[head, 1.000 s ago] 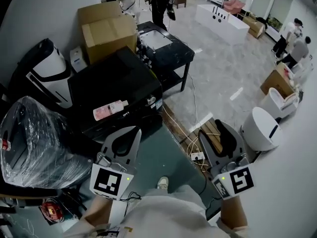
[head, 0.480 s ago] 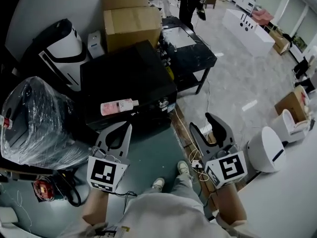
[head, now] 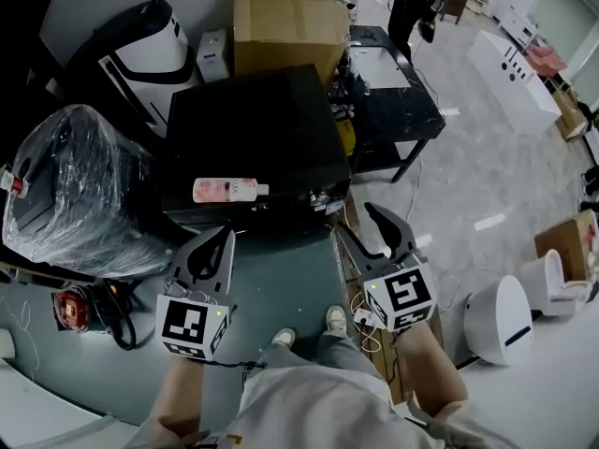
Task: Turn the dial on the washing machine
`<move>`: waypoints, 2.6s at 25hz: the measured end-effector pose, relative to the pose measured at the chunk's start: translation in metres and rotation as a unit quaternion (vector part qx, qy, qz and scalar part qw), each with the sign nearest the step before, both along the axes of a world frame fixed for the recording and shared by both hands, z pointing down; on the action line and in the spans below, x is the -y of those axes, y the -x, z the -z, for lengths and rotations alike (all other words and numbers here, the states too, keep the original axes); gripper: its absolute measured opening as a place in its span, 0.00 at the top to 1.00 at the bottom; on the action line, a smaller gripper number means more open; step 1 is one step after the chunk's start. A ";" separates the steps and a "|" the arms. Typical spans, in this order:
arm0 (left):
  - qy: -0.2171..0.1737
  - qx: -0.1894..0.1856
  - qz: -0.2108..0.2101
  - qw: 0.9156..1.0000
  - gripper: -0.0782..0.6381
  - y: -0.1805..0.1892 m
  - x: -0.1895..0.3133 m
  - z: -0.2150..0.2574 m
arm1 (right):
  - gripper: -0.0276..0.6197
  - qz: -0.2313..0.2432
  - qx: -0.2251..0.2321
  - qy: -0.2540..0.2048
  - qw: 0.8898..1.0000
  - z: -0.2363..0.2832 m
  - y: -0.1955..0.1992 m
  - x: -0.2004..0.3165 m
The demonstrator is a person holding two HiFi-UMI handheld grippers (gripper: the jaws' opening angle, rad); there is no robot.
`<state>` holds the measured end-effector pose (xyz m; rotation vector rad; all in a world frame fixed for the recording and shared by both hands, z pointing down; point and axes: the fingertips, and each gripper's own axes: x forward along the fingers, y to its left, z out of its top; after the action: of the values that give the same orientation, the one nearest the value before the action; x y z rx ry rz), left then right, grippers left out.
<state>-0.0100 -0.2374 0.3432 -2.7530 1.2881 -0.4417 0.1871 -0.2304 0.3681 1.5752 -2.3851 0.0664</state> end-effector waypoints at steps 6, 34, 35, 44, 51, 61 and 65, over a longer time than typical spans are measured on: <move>0.006 -0.007 0.051 0.999 0.87 0.003 0.008 -0.019 | 0.57 0.021 -0.018 0.032 0.999 -0.047 -0.011 0.037; -0.017 -0.013 0.087 0.996 0.87 0.048 0.036 -0.156 | 0.51 0.009 -0.093 0.104 0.990 -0.275 0.012 0.136; -0.019 -0.012 0.082 0.996 0.87 0.048 0.035 -0.158 | 0.51 0.006 -0.097 0.105 0.990 -0.280 0.011 0.138; 0.000 0.002 0.097 0.995 0.87 0.058 0.038 -0.194 | 0.48 -0.039 -0.124 0.105 0.986 -0.309 0.003 0.154; 0.009 0.011 0.097 0.995 0.87 0.063 0.043 -0.212 | 0.52 -0.059 -0.073 0.122 0.988 -0.319 -0.002 0.157; 0.024 0.008 0.084 0.996 0.87 0.052 0.044 -0.212 | 0.52 -0.101 0.164 0.173 0.966 -0.321 -0.013 0.158; 0.033 0.002 0.088 0.996 0.87 0.053 0.043 -0.215 | 0.52 -0.126 0.257 0.188 0.940 -0.325 -0.018 0.158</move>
<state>-0.0625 -0.2807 0.5578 -2.6993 1.5506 -0.5125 0.2051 -0.3882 0.6927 1.8130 -2.2944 1.0384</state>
